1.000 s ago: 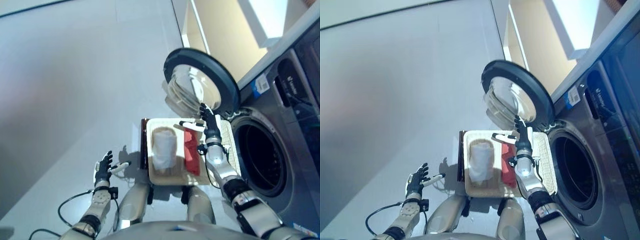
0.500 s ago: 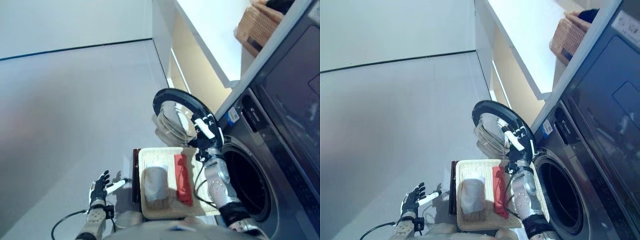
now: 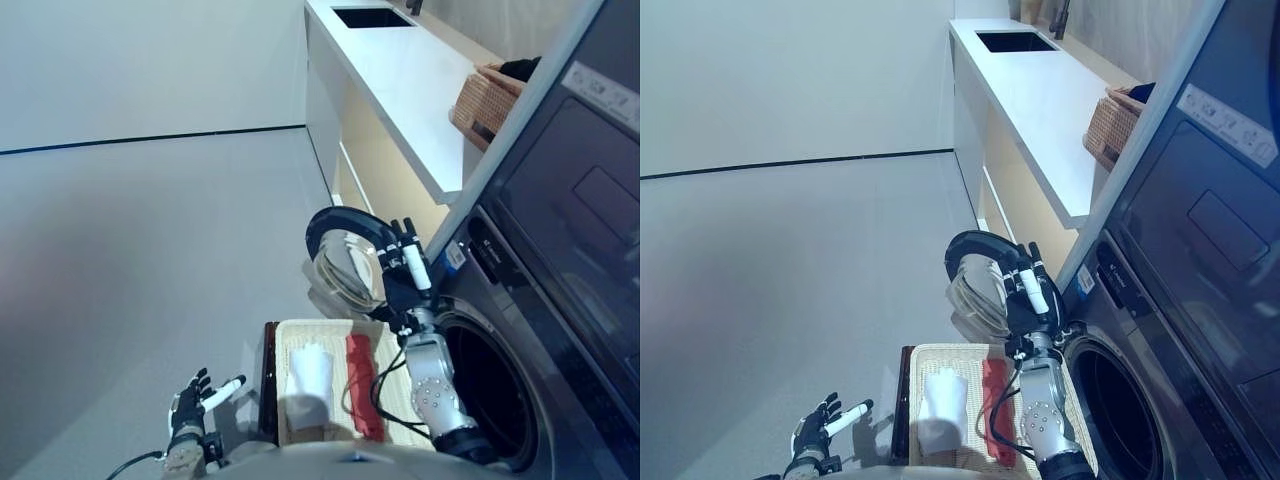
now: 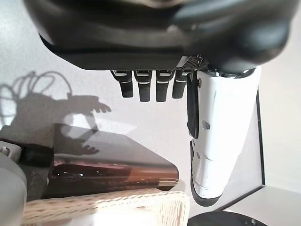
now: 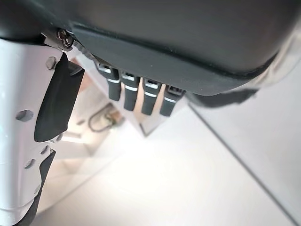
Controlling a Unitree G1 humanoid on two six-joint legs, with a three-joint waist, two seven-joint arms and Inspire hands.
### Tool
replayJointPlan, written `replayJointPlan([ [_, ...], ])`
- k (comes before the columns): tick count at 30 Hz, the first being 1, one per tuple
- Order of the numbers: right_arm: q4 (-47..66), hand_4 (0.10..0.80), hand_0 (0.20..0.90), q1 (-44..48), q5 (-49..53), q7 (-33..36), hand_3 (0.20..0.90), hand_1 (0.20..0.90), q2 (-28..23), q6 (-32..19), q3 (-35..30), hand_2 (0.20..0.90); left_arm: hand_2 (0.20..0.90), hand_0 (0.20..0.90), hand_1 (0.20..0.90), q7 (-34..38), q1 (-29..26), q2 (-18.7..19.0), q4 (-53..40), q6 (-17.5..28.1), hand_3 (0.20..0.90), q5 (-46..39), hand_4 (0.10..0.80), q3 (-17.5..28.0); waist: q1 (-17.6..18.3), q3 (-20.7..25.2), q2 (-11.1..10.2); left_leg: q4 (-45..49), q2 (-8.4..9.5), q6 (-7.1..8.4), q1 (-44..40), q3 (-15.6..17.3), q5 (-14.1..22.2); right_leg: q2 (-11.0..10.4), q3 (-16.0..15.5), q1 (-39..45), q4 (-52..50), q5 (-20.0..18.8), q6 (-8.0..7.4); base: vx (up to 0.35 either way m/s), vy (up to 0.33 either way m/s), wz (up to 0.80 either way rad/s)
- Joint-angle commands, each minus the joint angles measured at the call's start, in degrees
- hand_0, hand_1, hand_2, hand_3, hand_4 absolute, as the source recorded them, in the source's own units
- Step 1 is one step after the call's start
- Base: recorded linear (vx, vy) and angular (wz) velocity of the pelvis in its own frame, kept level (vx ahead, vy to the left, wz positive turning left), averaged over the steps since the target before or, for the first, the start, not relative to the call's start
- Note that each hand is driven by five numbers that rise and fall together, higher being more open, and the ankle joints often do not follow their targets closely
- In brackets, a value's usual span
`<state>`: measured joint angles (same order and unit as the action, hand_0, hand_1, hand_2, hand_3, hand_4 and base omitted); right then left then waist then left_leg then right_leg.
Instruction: Pick up the clothes and place them into the washing machine
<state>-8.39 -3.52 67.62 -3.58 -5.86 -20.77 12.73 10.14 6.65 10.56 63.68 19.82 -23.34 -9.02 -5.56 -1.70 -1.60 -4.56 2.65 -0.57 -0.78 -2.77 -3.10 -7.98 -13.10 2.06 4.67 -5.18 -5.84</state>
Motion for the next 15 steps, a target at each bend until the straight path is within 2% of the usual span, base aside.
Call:
replayJointPlan([
  [1, 8.85, 0.8, 0.9, 1.89, -2.13, -2.66, 0.9, 0.9, 1.09, -4.29, 0.88, 0.9, 0.9, 0.9, 0.9, 0.21, -3.58, 0.88, 5.08, 2.19, 0.9, -0.59, 0.8, 0.85, -0.93, 5.29, -0.43, 1.3, -0.94, 2.89, 1.23, 0.58, 0.37, 1.58, -0.81, 0.41, -4.74, 4.79, 0.58, 0.017, -0.02, 0.07],
  [3, 9.0, 0.8, 0.9, 1.87, -2.57, -2.74, 0.9, 0.9, 0.9, -4.16, 1.17, 0.9, 0.9, 0.9, 0.9, 0.03, -3.58, 0.88, 5.54, 1.91, 0.9, -0.08, 0.8, 0.58, -1.0, 5.54, -0.57, 1.27, -0.98, 2.9, 1.0, 0.5, 0.44, 1.65, -0.95, 0.65, -4.79, 4.92, 0.62, 0.023, -0.018, 0.07],
  [4, 9.06, 0.425, 0.376, 1.98, -3.35, -2.05, 0.376, 0.376, 0.62, -4.56, 0.95, 0.376, 0.9, 0.9, 0.9, 0.09, -3.63, 0.94, 5.48, 1.94, 0.9, -0.23, 0.8, 0.6, -0.99, 5.64, -0.61, 1.23, -0.96, 2.91, 0.97, 0.44, 0.43, 1.65, -0.99, 0.73, -4.77, 4.94, 0.62, 0.019, -0.015, 0.03],
  [5, 9.74, 0.3, 0.2, 1.87, -4.0, -1.56, 0.2, 0.2, 0.6, -4.68, 0.75, 0.2, 0.9, 0.9, 0.9, -0.11, -3.52, 0.87, 5.52, 1.88, 0.9, -0.46, 0.8, 0.55, -1.0, 5.77, -0.63, 1.14, -1.01, 2.94, 0.82, 0.32, 0.42, 1.61, -1.15, 0.97, -4.72, 4.99, 0.58, 0.0, 0.0, 0.0],
  [8, 9.03, 0.3, 0.2, 1.62, -5.43, -0.78, 0.2, 0.2, 0.61, -5.04, 0.29, 0.2, 0.9, 0.9, 0.9, -0.25, -3.24, 0.86, 4.57, 2.17, 0.9, -0.87, 0.8, 0.71, -1.14, 6.0, -0.71, 1.09, -1.02, 2.93, 0.64, 0.08, 0.52, 1.57, -1.45, 1.28, -4.63, 5.04, 0.58, 0.0, 0.0, 0.0],
  [9, 8.46, 0.324, 0.233, 2.0, -5.98, -0.1, 0.233, 0.233, 0.45, -5.18, 0.39, 0.233, 0.9, 0.9, 0.9, -0.11, -3.36, 0.93, 4.65, 2.29, 0.9, -0.99, 0.8, 0.6, -1.11, 6.0, -0.73, 1.06, -1.03, 2.95, 0.64, 0.05, 0.5, 1.55, -1.51, 1.24, -4.66, 5.01, 0.58, 0.0, 0.0, 0.0],
  [10, 8.33, 0.8, 0.9, 2.36, -5.73, -0.1, 0.9, 0.9, 0.45, -4.94, 0.56, 0.9, 0.9, 0.9, 0.9, -0.14, -3.48, 1.02, 4.67, 2.31, 0.9, -1.12, 0.8, 0.45, -1.12, 6.01, -0.73, 1.01, -1.04, 2.95, 0.62, 0.03, 0.48, 1.57, -1.55, 1.19, -4.7, 5.02, 0.61, 0.0, 0.0, 0.0],
  [11, 8.28, 0.8, 0.9, 2.46, -5.89, -0.13, 0.9, 0.9, 0.56, -4.8, 0.39, 0.9, 0.9, 0.9, 0.9, -0.33, -3.45, 0.99, 4.9, 2.17, 0.9, -1.09, 0.8, 0.49, -1.13, 6.07, -0.76, 0.98, -1.07, 2.94, 0.63, -0.07, 0.49, 1.6, -1.64, 1.28, -4.67, 5.08, 0.65, 0.0, 0.0, 0.0],
  [12, 8.4, 0.765, 0.851, 2.47, -6.94, 0.78, 0.851, 0.851, 0.47, -5.3, 0.48, 0.851, 0.9, 0.9, 0.9, -0.26, -3.54, 1.03, 4.97, 2.22, 0.9, -1.09, 0.8, 0.42, -1.08, 6.08, -0.78, 0.99, -1.13, 2.95, 0.61, -0.1, 0.52, 1.57, -1.65, 1.29, -4.7, 5.11, 0.64, 0.0, 0.0, 0.0],
  [13, 8.82, 0.3, 0.2, 2.56, -6.84, 0.66, 0.2, 0.2, 0.48, -5.29, 0.2, 0.2, 0.9, 0.9, 0.9, -0.37, -3.53, 0.99, 4.78, 2.31, 0.9, -1.54, 0.8, 0.4, -1.08, 6.06, -0.75, 1.01, -1.15, 2.93, 0.64, -0.12, 0.54, 1.57, -1.72, 1.27, -4.72, 5.15, 0.66, 0.0, 0.0, 0.0],
  [15, 8.63, 0.3, 0.2, 2.18, -6.81, -0.63, 0.2, 0.2, 0.48, -4.82, -0.11, 0.2, 0.9, 0.9, 0.9, -1.32, -3.27, 0.83, 3.54, 2.38, 0.9, -2.4, 0.8, 0.88, -1.21, 6.16, -0.74, 0.91, -1.17, 2.94, 0.63, -0.26, 0.52, 1.59, -1.95, 1.3, -4.64, 5.19, 0.67, 0.0, 0.0, 0.0],
])
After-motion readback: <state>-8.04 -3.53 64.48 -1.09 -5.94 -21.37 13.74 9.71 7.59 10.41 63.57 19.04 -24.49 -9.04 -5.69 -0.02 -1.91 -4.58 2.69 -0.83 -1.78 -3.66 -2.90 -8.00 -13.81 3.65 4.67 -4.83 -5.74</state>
